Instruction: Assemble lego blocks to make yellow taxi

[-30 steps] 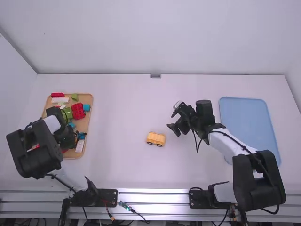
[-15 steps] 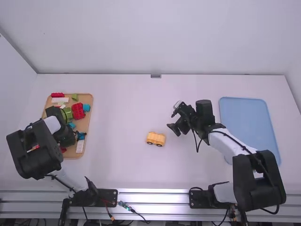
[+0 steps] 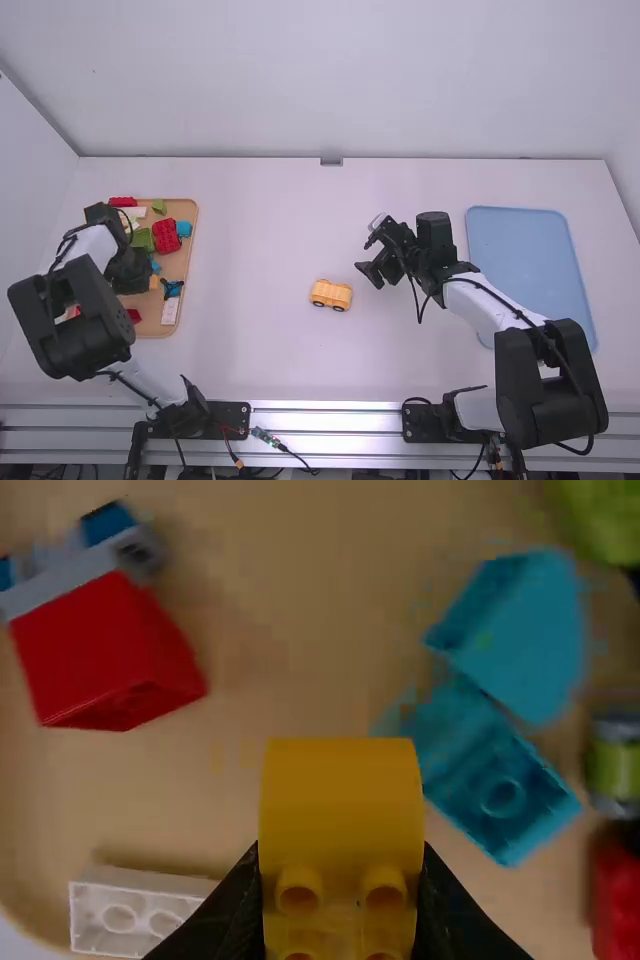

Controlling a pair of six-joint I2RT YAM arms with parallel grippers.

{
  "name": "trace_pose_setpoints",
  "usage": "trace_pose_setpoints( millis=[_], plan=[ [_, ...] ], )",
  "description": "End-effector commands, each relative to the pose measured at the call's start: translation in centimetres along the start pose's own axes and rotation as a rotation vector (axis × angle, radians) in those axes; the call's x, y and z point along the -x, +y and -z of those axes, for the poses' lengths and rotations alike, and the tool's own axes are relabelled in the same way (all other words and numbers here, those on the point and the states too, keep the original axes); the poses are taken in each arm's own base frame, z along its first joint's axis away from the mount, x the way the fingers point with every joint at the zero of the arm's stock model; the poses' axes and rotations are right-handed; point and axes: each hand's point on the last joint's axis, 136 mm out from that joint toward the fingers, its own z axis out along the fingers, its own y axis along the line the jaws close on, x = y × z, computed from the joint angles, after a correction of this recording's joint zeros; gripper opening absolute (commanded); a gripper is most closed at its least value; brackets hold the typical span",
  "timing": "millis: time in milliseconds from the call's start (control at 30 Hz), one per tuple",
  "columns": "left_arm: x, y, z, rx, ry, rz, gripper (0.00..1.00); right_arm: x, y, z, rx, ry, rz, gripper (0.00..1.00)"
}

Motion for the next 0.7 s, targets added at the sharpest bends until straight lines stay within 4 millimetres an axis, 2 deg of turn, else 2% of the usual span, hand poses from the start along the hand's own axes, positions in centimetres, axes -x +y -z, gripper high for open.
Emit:
trace_pose_setpoints(
  millis=[0, 67, 100, 167, 300, 333, 433, 533, 567, 633, 667],
  plan=[
    [-0.7, -1.5, 1.4, -0.043, -0.004, -0.245, 0.01, 1.0, -0.1, 0.4, -0.006, -0.023, 0.01, 0.99],
    [-1.3, -2.5, 1.9, -0.069, -0.012, -0.381, 0.01, 1.0, -0.1, 0.4, -0.006, -0.025, 0.011, 0.99],
    [-2.1, -3.6, 2.2, -0.107, -0.009, -0.513, 0.01, 1.0, -0.2, 0.4, -0.007, -0.026, 0.012, 0.99],
    [-4.6, -5.8, 3.0, -0.206, 0.017, -0.757, 0.01, 1.0, -0.1, 0.4, -0.007, -0.025, 0.012, 0.99],
    [-8.9, -8.1, 4.1, -0.295, -0.007, -1.037, 0.01, 1.0, -0.2, 0.4, -0.008, -0.025, 0.011, 0.99],
    [-8.9, -8.1, 4.1, -0.294, -0.012, -1.046, 0.02, 1.0, -0.2, 0.4, -0.008, -0.025, 0.011, 0.99],
    [-11.7, -9.1, 4.7, -0.308, -0.097, -1.284, 0.01, 1.0, -0.1, 0.4, -0.007, -0.025, 0.011, 0.99],
    [-15.8, -9.2, 5.1, -0.34, -0.13, -1.529, 0.01, 1.1, -0.2, 0.4, -0.007, -0.027, 0.013, 0.99],
    [-16.4, -9.1, 5.1, -0.345, -0.13, -1.567, 0.01, 1.1, -0.2, 0.4, -0.008, -0.028, 0.013, 0.99],
    [-19.9, -8.6, 5.6, -0.405, -0.107, -1.793, 0.02, 1.2, -0.2, 0.4, -0.008, -0.029, 0.015, 0.99],
    [-20.4, -8.5, 5.7, -0.418, -0.1, -1.83, 0.01, 1.2, -0.2, 0.4, -0.008, -0.03, 0.015, 0.99]
  ],
)
